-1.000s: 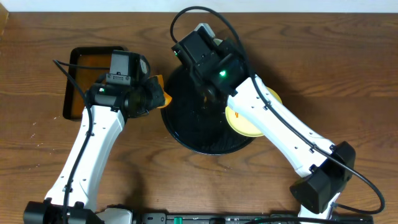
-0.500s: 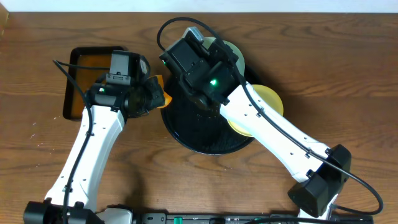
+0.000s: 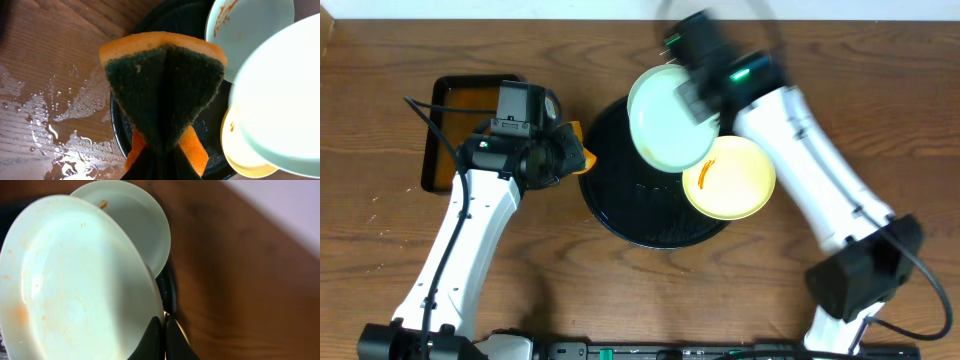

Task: Clean dirty plates on tray and stack at the side
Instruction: 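Lift the green plate with the right gripper and carry it to the back right, then release the green plate and reach the right gripper to the back green plate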

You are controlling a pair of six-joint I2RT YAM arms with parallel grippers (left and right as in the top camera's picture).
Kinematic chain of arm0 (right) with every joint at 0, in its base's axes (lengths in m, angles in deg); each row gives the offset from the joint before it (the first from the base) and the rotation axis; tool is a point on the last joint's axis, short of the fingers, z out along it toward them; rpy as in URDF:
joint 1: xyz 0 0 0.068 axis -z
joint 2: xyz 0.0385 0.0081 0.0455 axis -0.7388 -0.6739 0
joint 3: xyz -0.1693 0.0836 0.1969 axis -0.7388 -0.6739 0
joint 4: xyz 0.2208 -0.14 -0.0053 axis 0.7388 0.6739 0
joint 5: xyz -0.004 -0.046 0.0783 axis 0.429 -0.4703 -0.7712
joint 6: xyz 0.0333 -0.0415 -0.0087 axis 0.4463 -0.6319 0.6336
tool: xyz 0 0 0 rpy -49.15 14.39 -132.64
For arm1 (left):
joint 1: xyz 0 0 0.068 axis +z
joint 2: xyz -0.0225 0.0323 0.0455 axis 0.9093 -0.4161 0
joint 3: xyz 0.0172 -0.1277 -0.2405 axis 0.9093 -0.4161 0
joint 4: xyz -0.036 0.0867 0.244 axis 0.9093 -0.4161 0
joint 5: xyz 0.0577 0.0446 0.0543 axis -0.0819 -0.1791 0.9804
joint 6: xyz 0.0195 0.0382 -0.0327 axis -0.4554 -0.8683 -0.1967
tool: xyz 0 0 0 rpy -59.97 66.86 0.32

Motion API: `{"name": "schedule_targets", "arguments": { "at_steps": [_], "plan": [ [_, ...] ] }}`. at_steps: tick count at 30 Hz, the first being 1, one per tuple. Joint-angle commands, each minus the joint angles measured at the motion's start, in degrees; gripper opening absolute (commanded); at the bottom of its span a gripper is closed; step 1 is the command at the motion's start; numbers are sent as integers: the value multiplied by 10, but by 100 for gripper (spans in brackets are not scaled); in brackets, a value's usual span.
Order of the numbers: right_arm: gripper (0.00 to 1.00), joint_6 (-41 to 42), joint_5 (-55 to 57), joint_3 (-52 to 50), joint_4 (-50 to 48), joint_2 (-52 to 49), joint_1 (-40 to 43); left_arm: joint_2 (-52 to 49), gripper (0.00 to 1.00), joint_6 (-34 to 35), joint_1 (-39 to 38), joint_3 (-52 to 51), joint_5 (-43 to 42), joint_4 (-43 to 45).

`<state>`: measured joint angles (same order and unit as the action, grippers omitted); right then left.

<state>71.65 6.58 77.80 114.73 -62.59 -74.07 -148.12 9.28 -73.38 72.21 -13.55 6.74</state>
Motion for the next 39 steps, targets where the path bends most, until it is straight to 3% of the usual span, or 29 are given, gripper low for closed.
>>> {"name": "schedule_targets", "arguments": {
  "at_steps": [1,7,13,18,22,26,31,35,39],
  "plan": [
    [1,91,-237,-1,1,1,123,5,8,5,3,5,-3,0],
    [1,115,-264,-54,-30,-2,297,5,8,5,3,5,-3,0],
    [1,224,-167,-137,-140,-7,383,5,8,5,3,4,-3,0],
    [1,239,-140,-201,-188,-9,418,5,8,5,3,4,-3,0],
    [19,232,-166,-205,-190,-8,415,5,7,5,3,4,-3,0],
    [39,182,-283,-189,-179,-8,393,5,8,5,3,4,-3,0],
    [78,139,-308,-132,-90,-9,300,5,8,5,3,4,-3,0],
    [87,140,-284,-61,-2,-35,203,5,8,5,3,4,-3,0],
    [87,219,-193,-57,-73,-74,124,5,8,5,3,4,-3,0]
  ]
}}
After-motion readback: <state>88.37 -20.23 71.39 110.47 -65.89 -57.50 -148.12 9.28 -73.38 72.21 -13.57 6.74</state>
